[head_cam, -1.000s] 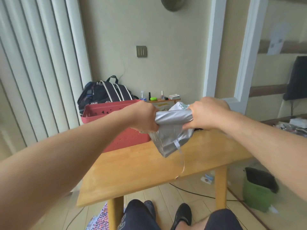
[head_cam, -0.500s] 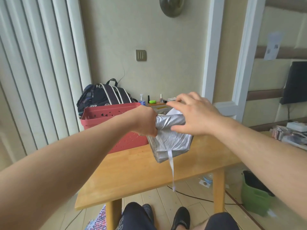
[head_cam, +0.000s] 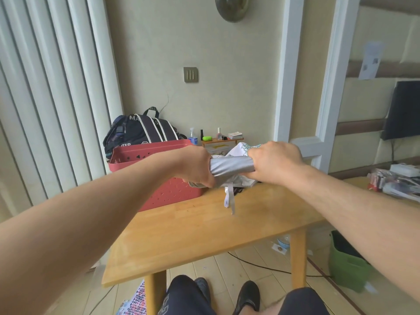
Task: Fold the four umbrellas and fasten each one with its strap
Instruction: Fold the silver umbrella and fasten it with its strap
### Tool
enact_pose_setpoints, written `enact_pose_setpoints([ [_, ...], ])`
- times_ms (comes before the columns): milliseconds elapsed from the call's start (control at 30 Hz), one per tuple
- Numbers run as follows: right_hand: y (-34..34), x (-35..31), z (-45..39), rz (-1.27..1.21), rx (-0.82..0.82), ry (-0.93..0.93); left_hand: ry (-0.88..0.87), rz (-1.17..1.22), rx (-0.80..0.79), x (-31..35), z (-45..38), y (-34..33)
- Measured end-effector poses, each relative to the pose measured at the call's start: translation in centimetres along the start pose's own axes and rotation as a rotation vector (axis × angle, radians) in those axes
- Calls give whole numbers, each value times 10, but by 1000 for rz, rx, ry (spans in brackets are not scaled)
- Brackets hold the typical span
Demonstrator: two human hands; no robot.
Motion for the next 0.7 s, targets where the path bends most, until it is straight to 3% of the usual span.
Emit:
enact_pose_setpoints([
  [133, -2, -14, 0, 41, -41, -29, -54, -267, -14, 13, -1, 9],
  [267, -2, -26, -2, -71, -94, -69, -228, -128, 170, 48, -6, 14],
  [400, -4, -18, 3, -109, -216, -71, -182, -269, 121, 38, -10, -6],
  [533, -7, -5, 5, -164, -250, -73, -152, -370, 250, 27, -4, -6],
  [700, -15, 3, 10, -220, -288, -48, -123, -243, 173, 17, -7, -11],
])
Point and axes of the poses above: each hand's wrist, its own z-axis away from the middle knuckle, its own y-axis out of the back of the hand, x = y × z, the point moved 4 cm from there along -z, towards the middle knuckle, and after that the axes turned 1 degree about y, right-handed, at the moved point
